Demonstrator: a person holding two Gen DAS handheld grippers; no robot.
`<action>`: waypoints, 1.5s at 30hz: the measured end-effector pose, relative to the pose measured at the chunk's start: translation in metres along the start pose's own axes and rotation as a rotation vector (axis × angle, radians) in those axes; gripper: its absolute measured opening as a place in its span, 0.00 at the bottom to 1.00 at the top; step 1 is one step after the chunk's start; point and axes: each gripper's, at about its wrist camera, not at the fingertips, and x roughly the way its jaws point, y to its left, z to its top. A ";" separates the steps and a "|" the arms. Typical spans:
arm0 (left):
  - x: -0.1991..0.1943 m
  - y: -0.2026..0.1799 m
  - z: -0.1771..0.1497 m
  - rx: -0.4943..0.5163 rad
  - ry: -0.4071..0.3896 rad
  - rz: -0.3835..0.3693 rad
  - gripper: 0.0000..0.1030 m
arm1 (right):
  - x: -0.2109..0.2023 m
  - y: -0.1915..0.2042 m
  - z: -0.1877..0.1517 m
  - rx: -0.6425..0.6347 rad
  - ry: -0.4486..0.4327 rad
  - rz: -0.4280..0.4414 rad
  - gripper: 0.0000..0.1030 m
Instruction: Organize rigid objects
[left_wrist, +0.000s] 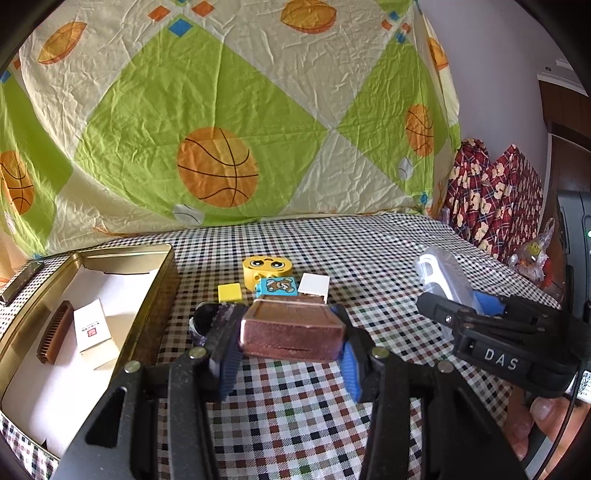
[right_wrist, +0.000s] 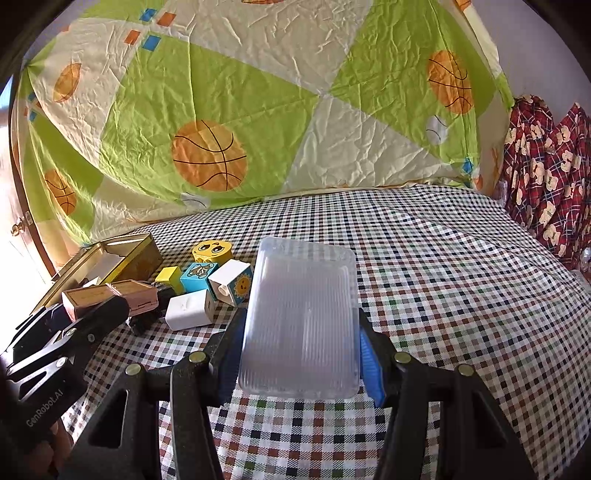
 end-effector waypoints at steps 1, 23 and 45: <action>0.000 0.000 0.000 -0.001 -0.002 0.001 0.43 | -0.001 0.000 0.000 0.000 -0.004 -0.001 0.55; -0.014 0.000 -0.001 -0.007 -0.072 0.028 0.43 | -0.022 0.003 -0.002 -0.018 -0.117 -0.025 0.55; -0.030 0.005 -0.003 -0.015 -0.155 0.059 0.43 | -0.047 0.013 -0.007 -0.061 -0.256 -0.053 0.55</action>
